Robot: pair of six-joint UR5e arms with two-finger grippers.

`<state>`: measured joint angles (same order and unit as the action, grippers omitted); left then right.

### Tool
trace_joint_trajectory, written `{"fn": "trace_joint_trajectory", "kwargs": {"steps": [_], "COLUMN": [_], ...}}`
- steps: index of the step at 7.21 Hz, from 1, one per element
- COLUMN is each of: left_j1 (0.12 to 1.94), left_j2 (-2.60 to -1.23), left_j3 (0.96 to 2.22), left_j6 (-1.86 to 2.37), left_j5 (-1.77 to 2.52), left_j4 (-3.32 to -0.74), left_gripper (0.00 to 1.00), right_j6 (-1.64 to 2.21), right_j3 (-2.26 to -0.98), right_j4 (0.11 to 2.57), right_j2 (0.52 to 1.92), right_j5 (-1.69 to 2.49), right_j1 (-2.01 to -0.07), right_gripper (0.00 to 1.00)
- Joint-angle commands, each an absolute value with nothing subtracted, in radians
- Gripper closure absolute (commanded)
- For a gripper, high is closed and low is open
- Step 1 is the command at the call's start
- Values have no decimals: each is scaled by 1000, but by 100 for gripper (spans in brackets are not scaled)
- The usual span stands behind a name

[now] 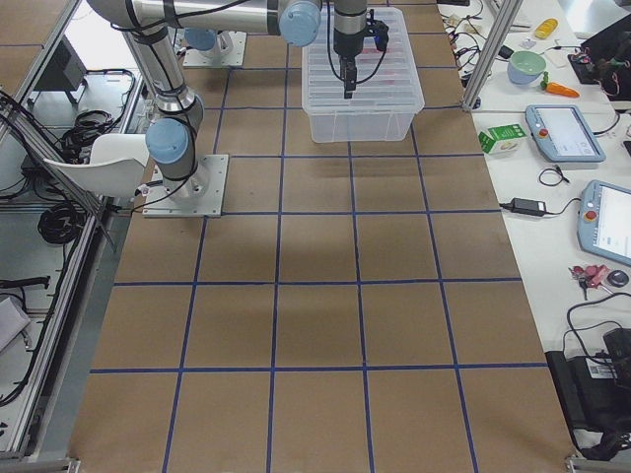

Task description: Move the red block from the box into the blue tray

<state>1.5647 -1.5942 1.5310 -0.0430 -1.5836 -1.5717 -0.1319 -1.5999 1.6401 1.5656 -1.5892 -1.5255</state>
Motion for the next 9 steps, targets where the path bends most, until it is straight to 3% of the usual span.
{"fn": "trace_joint_trajectory", "kwargs": {"steps": [1, 9], "left_j1": [1565, 1574], "left_j2": [-1597, -1598], "left_j3": [1531, 1531], "left_j6": [-41, -41], "left_j5": [-1583, -1589], "left_j4": [-1569, -1569], "left_gripper": [0, 0], "right_j6": [-132, -132], "right_j3": [-1609, -1611], "right_j4": [1640, 1641], "right_j2": [1577, 1597], "right_j5": [-1589, -1586], "right_j1": [-1554, -1560], "right_gripper": [0, 0]}}
